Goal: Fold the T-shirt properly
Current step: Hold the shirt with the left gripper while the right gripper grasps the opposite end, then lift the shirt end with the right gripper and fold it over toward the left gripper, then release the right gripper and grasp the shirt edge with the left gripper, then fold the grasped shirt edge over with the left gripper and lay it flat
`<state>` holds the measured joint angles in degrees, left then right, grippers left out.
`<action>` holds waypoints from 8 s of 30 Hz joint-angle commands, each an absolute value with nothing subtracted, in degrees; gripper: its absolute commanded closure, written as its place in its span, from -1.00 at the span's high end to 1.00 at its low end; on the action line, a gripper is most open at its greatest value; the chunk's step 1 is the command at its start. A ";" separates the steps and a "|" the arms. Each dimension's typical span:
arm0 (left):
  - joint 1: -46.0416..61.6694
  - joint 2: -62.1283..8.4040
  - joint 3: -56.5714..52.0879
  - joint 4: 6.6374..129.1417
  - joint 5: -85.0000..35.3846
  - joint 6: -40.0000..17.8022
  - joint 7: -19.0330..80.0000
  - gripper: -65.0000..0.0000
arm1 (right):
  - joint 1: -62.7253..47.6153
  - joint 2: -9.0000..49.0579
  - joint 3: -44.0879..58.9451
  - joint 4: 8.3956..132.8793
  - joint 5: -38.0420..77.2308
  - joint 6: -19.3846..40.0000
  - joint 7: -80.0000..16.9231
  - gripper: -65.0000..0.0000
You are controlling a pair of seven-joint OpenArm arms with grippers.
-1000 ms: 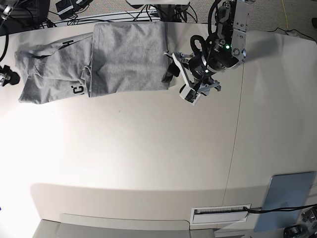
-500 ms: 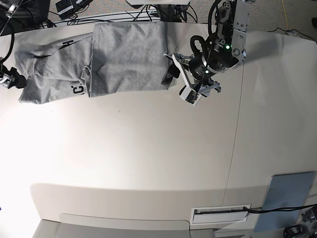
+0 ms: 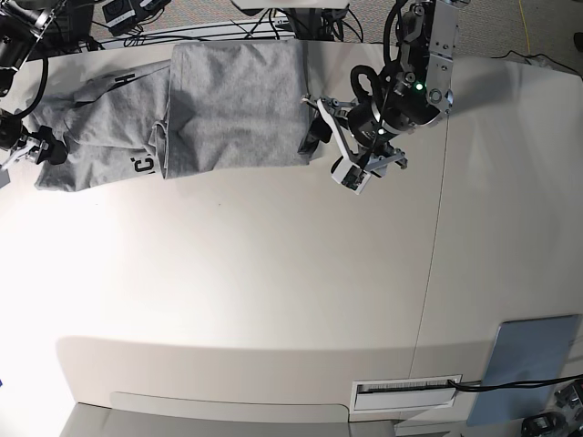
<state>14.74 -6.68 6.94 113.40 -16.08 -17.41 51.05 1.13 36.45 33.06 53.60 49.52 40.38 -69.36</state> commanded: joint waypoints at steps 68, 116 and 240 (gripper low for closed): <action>20.14 -8.43 6.94 100.99 -27.05 -24.73 42.00 0.10 | -20.51 6.20 -5.19 131.24 32.21 31.24 -72.27 -0.25; 20.32 -5.06 21.96 114.61 -21.69 -33.19 49.91 -0.99 | -23.18 13.34 42.48 127.37 32.80 26.57 -69.82 -0.19; 2.22 -17.17 2.61 99.83 -19.09 -13.98 36.27 -1.00 | -31.16 13.19 4.38 116.81 26.81 27.14 -50.26 -0.81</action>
